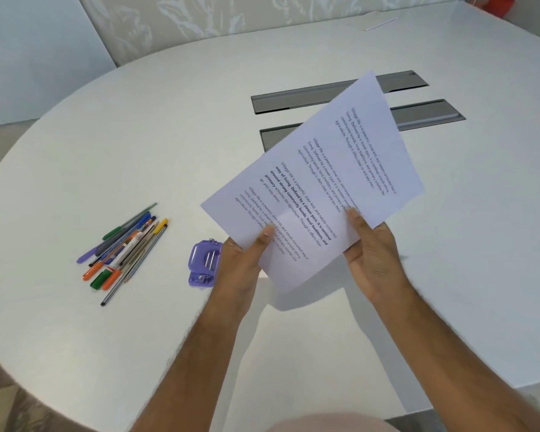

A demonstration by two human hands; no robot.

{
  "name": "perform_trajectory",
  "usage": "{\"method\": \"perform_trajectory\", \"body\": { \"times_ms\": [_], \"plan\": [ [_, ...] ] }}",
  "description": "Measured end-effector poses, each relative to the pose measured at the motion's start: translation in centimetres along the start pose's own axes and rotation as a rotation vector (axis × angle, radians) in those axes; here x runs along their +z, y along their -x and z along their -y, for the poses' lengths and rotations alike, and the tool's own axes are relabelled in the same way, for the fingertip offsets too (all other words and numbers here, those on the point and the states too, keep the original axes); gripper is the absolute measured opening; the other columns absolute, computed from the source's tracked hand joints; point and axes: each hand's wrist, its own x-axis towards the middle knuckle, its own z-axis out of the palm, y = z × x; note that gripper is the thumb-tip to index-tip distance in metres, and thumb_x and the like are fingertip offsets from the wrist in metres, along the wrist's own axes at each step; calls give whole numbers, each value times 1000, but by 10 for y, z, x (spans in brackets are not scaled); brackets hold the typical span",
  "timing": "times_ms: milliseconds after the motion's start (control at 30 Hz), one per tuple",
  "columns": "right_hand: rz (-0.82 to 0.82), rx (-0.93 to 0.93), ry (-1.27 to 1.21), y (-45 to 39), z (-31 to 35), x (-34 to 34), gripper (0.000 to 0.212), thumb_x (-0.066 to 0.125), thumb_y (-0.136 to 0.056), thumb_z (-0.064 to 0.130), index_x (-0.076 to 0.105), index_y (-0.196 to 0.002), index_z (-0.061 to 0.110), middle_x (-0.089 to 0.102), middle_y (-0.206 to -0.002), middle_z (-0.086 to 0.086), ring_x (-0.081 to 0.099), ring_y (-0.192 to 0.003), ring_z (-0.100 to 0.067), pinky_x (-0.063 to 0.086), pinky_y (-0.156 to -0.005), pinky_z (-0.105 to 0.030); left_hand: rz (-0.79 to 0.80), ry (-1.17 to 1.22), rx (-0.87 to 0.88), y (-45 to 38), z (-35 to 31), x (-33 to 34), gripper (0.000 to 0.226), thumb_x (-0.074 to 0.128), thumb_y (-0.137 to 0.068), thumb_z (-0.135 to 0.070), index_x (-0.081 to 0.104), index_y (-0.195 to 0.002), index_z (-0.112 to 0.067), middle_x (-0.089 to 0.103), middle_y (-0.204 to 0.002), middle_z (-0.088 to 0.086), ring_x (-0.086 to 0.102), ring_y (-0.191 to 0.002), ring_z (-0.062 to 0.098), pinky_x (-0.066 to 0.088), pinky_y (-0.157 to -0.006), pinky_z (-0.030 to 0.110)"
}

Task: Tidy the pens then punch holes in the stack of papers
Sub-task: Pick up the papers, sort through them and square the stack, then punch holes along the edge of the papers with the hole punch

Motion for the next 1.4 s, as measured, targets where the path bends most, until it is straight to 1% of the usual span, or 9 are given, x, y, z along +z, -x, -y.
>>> {"method": "perform_trajectory", "body": {
  "times_ms": [100,233,333,500,700,867,1000,1233,1400],
  "plan": [
    [-59,-45,81,1,-1,0,41,70,-99,6,64,-140,7,73,-133,-13,71,-123,-26,61,-97,-42,8,10,-1,8,8,-6,36,81,-91,-22,76,-125,-33,75,-133,1,72,-122,18,60,-91,28],
    [-21,-105,240,2,1,-14,44,74,-97,11,64,-139,8,72,-135,-13,70,-125,-30,60,-95,-38,-63,-3,-35,17,7,-28,46,86,-84,-26,74,-128,-27,75,-133,3,72,-120,20,61,-88,30],
    [27,-147,363,3,4,-30,46,78,-95,13,65,-140,17,71,-138,-11,67,-128,-30,58,-101,-39,-127,-136,-48,25,-1,-48,32,83,-85,-33,78,-117,-31,80,-118,-1,74,-106,14,60,-80,24],
    [26,-151,618,15,9,-43,38,80,-93,20,71,-130,24,76,-129,-1,73,-120,-22,59,-94,-28,-107,-389,63,36,-20,-77,18,65,-104,-13,74,-116,-22,81,-115,2,80,-95,21,61,-64,24],
    [4,-53,820,30,0,-41,25,80,-93,27,76,-117,27,81,-113,6,80,-100,-16,62,-77,-23,-246,-752,212,29,-43,-112,14,68,-101,-20,75,-105,-32,75,-95,-17,63,-69,-2,46,-60,5],
    [36,-22,912,36,-13,-25,20,77,-95,22,76,-109,37,82,-107,14,79,-94,-7,59,-73,-15,-281,-1007,192,7,-39,-139,20,66,-102,-23,68,-121,-30,63,-118,-13,66,-97,11,47,-66,4],
    [60,-23,943,39,-23,-16,22,75,-97,19,74,-113,34,80,-108,19,78,-95,-2,57,-74,-11,-220,-938,133,0,-32,-145,30,65,-104,-21,65,-134,-24,59,-129,-5,67,-109,8,51,-72,4],
    [53,11,909,41,-38,-11,25,73,-98,17,74,-109,40,80,-110,17,78,-97,-3,58,-74,-13,-170,-906,99,4,-28,-146,33,63,-103,-7,64,-134,-21,63,-125,-6,66,-101,-8,51,-76,5],
    [52,34,868,40,-48,-11,26,73,-99,17,75,-113,39,80,-114,13,78,-101,-7,59,-76,-16,-148,-965,104,11,-27,-147,31,66,-102,-11,64,-132,-18,64,-125,-5,62,-109,-4,53,-79,6]
  ]
}}
